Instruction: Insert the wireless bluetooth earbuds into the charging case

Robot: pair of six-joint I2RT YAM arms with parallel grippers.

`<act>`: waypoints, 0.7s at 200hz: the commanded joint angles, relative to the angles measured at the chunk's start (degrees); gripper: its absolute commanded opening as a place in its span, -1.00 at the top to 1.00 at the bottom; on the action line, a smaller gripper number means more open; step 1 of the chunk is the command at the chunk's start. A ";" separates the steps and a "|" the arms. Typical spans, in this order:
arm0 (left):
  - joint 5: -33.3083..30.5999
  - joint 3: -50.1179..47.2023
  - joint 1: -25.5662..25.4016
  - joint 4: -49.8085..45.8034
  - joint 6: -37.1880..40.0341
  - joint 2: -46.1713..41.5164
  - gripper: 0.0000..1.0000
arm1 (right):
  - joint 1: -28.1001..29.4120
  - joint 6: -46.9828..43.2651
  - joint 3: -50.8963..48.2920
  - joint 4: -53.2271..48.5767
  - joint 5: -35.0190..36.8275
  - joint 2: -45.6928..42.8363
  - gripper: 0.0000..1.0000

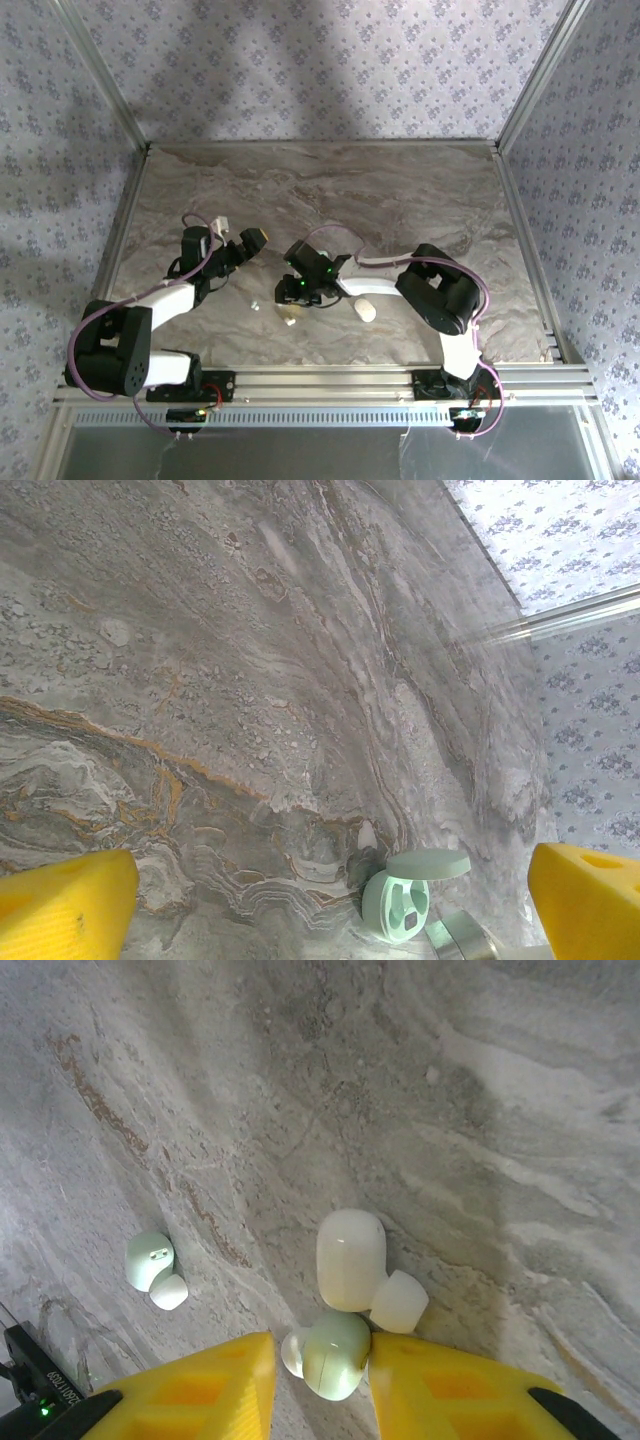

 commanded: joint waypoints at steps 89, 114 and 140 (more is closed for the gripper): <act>0.52 -0.34 0.36 0.80 0.20 -1.91 -1.00 | -0.79 -1.42 3.91 -2.05 2.58 4.22 0.45; 0.52 -0.37 0.35 0.75 0.26 -1.85 -1.00 | -0.52 -2.20 4.37 -3.58 2.93 4.46 0.50; 0.52 -0.37 0.35 0.85 0.25 -1.91 -0.99 | -0.12 -2.96 6.46 -5.01 3.37 4.33 0.53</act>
